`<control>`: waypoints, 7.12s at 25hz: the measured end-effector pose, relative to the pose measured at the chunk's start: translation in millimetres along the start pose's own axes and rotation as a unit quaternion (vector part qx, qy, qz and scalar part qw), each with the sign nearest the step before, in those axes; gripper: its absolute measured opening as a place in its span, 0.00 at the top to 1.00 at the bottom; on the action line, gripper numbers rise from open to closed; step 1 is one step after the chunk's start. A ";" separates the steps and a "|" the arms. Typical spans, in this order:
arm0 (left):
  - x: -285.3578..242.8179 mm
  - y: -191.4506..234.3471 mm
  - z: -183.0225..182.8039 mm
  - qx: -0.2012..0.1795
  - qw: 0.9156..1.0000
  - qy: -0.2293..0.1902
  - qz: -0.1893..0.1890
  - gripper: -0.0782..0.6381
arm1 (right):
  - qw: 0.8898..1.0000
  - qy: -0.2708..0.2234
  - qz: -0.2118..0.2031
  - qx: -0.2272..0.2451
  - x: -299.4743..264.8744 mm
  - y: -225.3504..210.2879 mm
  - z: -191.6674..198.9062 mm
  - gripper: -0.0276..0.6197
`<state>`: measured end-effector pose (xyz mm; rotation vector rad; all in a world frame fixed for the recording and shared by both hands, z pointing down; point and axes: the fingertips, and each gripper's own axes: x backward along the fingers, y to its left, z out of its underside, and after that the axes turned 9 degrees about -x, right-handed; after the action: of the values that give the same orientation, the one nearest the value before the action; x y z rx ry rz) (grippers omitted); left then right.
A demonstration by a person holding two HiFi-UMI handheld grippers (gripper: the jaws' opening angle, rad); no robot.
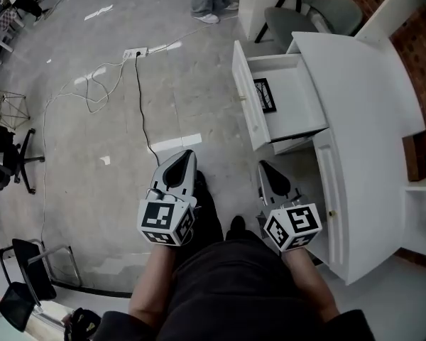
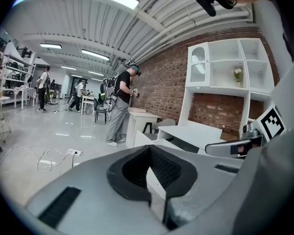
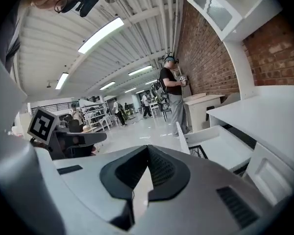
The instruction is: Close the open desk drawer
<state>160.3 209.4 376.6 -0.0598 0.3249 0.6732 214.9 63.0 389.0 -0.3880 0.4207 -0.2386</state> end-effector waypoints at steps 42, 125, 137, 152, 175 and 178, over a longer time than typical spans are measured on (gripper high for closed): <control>-288.6 84.9 -69.2 -0.089 0.972 0.061 0.209 0.88 | 0.958 -0.070 0.243 -0.139 -165.5 -132.7 -85.3 0.95; -519.8 -74.9 13.1 -0.240 0.804 0.255 0.481 0.88 | 0.697 -0.136 0.574 -0.409 -97.4 -285.3 10.6 0.95; -545.9 -110.3 6.7 -0.239 0.806 0.247 0.481 0.88 | 0.701 -0.135 0.575 -0.398 -83.5 -325.0 -3.0 0.95; -567.6 -138.6 2.8 -0.235 0.820 0.236 0.465 0.88 | 0.715 -0.134 0.570 -0.382 -72.8 -357.2 -12.1 0.95; -581.5 -155.0 -3.3 -0.213 0.835 0.217 0.458 0.88 | 0.713 -0.140 0.575 -0.376 -67.6 -377.1 -19.2 0.95; -577.4 -154.8 -12.6 -0.210 0.834 0.204 0.468 0.88 | 0.713 -0.151 0.579 -0.366 -66.7 -372.0 -26.8 0.95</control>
<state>-170.6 -261.6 538.4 -0.4975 0.6231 1.7195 90.3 -259.9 543.1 -0.8499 0.3488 1.2697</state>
